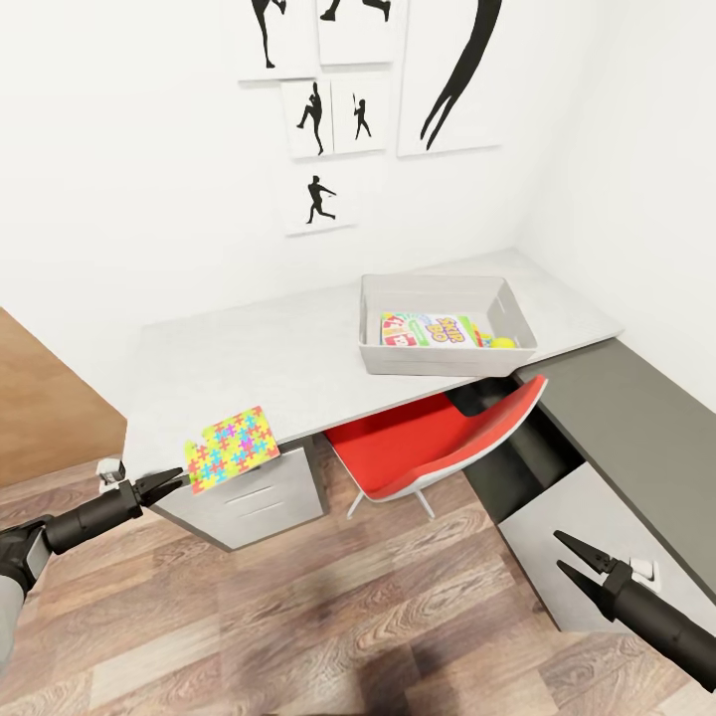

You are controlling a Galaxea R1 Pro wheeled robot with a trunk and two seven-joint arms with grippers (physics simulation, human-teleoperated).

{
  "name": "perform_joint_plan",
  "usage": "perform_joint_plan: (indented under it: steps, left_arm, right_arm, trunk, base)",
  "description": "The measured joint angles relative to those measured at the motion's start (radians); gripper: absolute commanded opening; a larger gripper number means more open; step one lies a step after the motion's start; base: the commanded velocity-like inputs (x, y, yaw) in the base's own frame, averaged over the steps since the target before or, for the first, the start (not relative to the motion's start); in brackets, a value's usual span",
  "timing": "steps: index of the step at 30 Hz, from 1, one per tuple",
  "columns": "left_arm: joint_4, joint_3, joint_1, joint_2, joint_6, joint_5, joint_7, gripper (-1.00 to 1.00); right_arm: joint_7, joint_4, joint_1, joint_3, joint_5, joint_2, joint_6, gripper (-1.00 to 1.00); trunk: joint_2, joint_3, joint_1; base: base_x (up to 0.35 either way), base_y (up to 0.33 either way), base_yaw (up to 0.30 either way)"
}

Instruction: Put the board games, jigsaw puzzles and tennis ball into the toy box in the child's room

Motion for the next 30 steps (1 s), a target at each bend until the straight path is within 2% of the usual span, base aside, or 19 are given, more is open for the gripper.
perform_joint_plan:
  steps: [30]
  left_arm:
    - [0.000, 0.000, 0.000, 0.001, 0.014, 0.000, 0.001, 1.00]
  right_arm:
    - [0.000, 0.002, 0.000, 0.000, 0.000, 0.000, 0.000, 1.00]
  trunk:
    - [-0.211, -0.094, 0.115]
  base:
    - [0.000, 0.000, 0.000]
